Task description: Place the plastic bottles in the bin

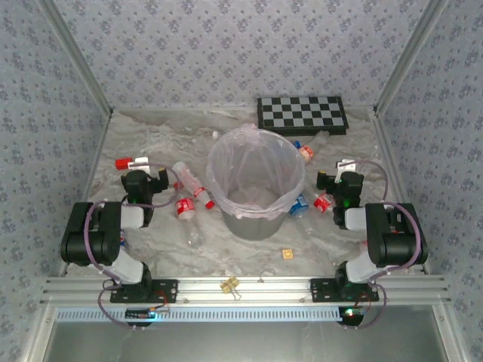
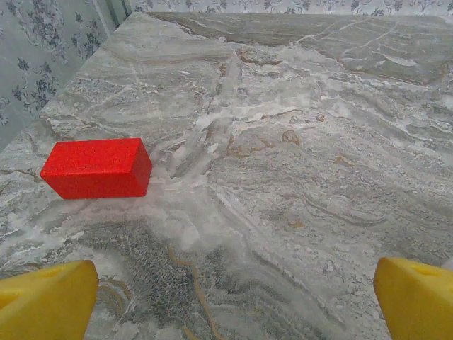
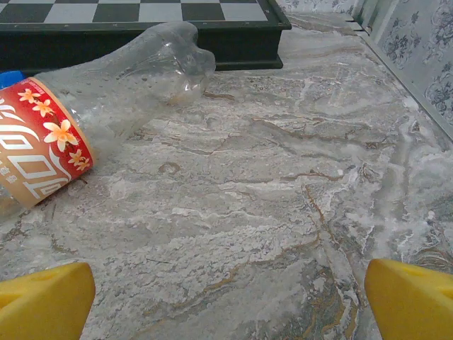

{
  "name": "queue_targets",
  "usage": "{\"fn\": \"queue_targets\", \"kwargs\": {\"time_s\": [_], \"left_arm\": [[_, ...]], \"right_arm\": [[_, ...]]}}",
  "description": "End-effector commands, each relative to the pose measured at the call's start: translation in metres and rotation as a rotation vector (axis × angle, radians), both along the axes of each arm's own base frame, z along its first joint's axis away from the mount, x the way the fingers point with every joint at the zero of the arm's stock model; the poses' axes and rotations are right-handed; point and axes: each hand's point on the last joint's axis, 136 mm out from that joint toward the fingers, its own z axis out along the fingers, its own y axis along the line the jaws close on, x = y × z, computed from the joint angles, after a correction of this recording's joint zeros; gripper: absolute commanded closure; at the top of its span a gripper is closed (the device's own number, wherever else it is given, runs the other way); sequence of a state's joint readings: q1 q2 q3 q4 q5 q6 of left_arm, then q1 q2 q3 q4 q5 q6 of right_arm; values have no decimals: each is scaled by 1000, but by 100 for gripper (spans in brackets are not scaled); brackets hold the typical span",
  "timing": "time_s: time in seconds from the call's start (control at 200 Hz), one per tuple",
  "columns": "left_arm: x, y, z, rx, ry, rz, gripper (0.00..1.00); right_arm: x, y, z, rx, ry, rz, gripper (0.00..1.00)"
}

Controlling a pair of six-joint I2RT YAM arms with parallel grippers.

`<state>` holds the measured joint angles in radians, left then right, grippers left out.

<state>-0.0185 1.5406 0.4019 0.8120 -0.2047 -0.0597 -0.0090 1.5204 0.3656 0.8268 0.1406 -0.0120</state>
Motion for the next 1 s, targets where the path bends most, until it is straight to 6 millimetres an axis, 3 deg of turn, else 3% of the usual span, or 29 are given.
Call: {"fn": "queue_targets", "kwargs": {"time_s": [0.0,0.995], "left_arm": [[3,1,8,4,-29,-10,0],[3,0,8,-3,-28,-14,0]], "right_arm": [[5,-1,7,5,-19,0,0],[6,-2,6,10,-13,0,0]]}}
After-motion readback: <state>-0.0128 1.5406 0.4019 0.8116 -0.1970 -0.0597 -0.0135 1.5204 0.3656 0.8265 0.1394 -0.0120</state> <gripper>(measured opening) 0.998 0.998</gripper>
